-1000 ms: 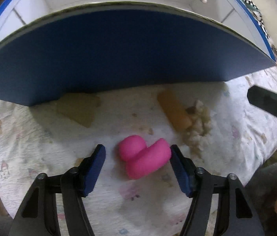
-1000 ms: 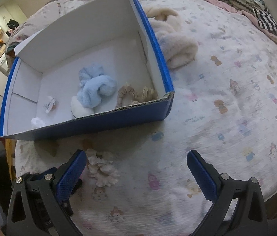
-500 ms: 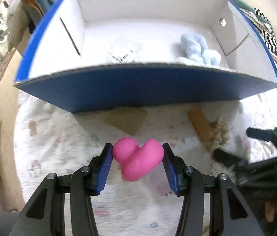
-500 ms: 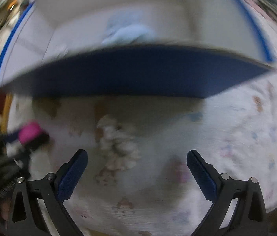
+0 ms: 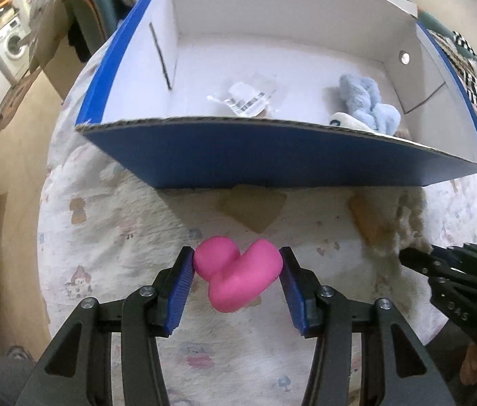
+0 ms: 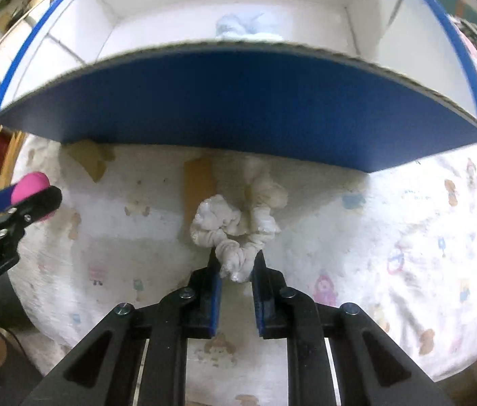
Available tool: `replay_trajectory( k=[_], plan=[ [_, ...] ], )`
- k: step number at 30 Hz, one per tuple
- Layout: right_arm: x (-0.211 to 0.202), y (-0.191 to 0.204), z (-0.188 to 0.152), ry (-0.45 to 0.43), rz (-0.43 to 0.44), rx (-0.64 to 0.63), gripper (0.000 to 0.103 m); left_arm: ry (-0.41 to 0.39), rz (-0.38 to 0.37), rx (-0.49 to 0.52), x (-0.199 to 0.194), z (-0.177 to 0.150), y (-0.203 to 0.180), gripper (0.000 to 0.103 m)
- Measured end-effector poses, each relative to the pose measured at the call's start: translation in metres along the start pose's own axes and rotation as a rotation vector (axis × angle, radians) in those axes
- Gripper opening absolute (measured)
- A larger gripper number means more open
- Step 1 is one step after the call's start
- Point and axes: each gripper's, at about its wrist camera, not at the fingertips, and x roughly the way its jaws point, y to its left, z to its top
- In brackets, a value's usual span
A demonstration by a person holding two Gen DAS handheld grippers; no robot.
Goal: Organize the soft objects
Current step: 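Grasp the pink rubber duck with the left tool while the right tool grasps the white lace scrunchie, then carry the pink duck and lace scrunchie over the shoebox with both tools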
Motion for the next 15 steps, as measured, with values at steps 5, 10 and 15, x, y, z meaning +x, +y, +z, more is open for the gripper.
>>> replay_trajectory(
  k=[5, 10, 15],
  plan=[
    [-0.024, -0.004, -0.006, -0.060, 0.031, 0.020, 0.018, -0.006, 0.011, -0.011, -0.004, -0.001, 0.004, 0.046],
    [-0.054, -0.012, -0.021, -0.144, 0.070, 0.012, 0.018, -0.017, 0.027, -0.035, -0.014, -0.006, 0.015, 0.046],
    [-0.071, -0.008, -0.017, -0.187, 0.103, -0.023, 0.018, -0.032, 0.053, -0.065, -0.029, -0.013, 0.025, 0.046]
  ],
)
